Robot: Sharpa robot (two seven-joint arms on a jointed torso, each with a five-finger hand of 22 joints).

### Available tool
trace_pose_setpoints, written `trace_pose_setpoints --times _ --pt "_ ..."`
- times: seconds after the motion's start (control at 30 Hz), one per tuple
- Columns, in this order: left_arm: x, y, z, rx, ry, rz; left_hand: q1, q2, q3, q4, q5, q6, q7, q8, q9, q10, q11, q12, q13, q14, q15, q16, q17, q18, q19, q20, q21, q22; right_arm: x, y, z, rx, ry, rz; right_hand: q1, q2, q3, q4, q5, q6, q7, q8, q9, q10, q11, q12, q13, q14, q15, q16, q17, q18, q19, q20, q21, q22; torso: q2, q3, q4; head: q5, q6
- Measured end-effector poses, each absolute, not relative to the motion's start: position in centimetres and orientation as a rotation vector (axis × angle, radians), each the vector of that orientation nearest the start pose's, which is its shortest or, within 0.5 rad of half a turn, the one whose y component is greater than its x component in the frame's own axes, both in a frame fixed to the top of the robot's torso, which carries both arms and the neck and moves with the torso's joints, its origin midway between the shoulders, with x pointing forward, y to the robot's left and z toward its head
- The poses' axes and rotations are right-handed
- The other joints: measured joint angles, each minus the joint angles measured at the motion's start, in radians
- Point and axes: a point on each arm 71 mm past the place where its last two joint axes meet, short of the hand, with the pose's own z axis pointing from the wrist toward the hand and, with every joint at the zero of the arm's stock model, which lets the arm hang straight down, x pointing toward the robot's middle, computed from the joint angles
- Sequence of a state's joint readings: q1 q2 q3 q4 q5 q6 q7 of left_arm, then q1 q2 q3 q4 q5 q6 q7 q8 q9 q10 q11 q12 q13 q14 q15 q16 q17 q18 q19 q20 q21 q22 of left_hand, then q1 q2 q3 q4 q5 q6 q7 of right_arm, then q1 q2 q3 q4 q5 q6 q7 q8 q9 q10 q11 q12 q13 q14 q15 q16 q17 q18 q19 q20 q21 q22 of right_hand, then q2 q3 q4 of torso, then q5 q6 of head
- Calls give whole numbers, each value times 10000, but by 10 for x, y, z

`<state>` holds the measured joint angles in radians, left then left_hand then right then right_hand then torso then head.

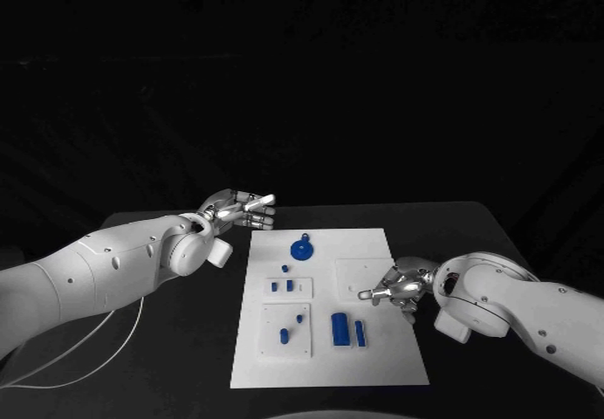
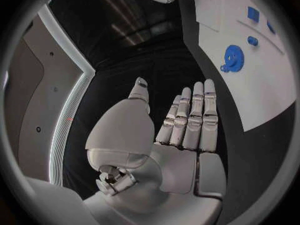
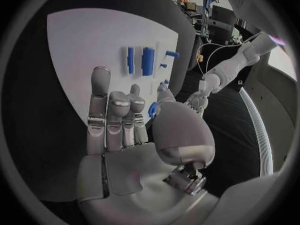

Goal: Assemble the parts on the task board

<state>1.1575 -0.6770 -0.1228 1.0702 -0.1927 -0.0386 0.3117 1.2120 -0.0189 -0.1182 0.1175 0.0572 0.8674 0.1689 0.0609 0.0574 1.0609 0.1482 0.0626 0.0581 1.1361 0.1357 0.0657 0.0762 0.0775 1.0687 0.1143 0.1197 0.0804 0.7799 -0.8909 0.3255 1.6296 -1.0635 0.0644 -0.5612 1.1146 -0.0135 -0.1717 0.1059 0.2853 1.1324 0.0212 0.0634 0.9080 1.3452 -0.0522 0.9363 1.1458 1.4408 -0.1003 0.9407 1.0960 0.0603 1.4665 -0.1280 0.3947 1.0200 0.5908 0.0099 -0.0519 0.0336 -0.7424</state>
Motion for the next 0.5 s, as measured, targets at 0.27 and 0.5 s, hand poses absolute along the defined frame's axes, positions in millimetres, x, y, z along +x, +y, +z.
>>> trace_pose_setpoints --times 0.27,0.5 --pt "545 259 -258 -10032 16482 -13201 158 321 -293 -396 276 -16 -16 0 1 0 0 0 1 0 0 0 -1 0 -36 36 0 0 474 -241 -272 6597 21906 7169 720 919 -179 -995 436 -412 158 0 -1008 -656 113 -1210 -1110 -413 58 -1173 -870 0 19 85 -570 -440 -236 -139 -1 -113 705" --pt "557 264 -251 -10464 15633 -12967 319 481 -411 -684 1012 -769 -221 -60 -35 -438 86 0 0 -402 77 0 -38 0 -68 112 0 0 523 -255 -269 8178 19178 8674 1443 1033 2302 -2658 -537 -522 417 1 -3679 -1189 410 -4361 -4622 -954 383 -3819 -2783 -1 -255 462 -2619 -2593 -457 -192 12 -126 1494"
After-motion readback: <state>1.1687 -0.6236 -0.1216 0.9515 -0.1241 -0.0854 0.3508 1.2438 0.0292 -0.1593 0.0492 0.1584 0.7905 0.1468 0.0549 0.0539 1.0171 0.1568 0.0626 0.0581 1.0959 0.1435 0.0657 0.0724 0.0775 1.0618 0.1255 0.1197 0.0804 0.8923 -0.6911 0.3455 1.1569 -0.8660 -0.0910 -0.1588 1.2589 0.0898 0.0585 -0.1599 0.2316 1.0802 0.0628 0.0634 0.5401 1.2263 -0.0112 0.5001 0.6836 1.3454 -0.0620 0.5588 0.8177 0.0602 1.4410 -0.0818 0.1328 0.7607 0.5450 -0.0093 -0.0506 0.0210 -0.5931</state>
